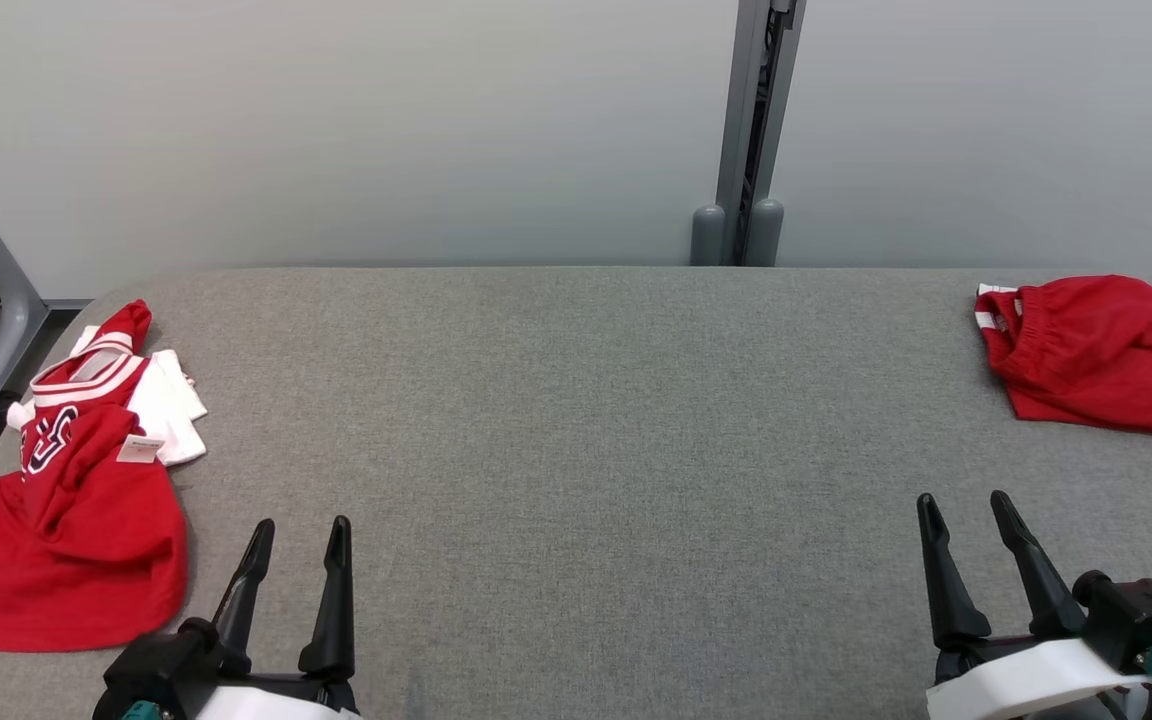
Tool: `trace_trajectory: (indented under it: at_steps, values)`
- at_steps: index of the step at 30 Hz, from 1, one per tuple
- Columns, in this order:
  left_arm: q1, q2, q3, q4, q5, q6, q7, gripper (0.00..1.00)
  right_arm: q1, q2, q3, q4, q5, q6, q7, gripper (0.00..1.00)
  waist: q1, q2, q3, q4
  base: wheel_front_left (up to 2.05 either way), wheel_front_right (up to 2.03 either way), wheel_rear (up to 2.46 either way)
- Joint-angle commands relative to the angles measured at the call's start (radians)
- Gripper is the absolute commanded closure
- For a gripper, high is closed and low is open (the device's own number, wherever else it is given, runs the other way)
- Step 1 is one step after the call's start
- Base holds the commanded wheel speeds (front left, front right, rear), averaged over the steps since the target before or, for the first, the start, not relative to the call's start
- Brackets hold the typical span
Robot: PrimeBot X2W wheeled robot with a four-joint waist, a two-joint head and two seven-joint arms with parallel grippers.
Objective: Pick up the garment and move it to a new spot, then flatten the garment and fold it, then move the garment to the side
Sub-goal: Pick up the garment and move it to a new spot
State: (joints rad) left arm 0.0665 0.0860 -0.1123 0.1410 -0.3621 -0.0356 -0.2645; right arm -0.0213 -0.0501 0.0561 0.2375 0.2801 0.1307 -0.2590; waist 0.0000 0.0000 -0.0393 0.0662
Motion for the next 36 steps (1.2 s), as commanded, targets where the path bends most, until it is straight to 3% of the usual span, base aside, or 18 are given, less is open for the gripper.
trace_trajectory:
  at_steps: [1,14,36]
  values:
    - [-0.02,0.004,0.006,0.001,0.003,-0.004,-0.002,0.0,-0.008,-0.003,0.0,0.0,-0.004,0.0,-0.006,0.0,0.0,0.0,0.0,0.0,0.0,0.0,0.0]
    - [-0.029,0.005,0.016,0.01,0.014,-0.006,-0.002,0.0,-0.009,-0.003,0.008,0.003,0.009,0.0,-0.006,0.0,0.0,0.0,-0.002,0.056,0.0,0.0,0.0]
    - [-0.012,0.036,0.025,0.005,0.015,0.022,0.016,0.0,-0.016,-0.003,0.07,0.036,0.05,0.0,-0.006,0.0,0.0,0.0,-0.027,0.338,0.0,0.0,0.0]
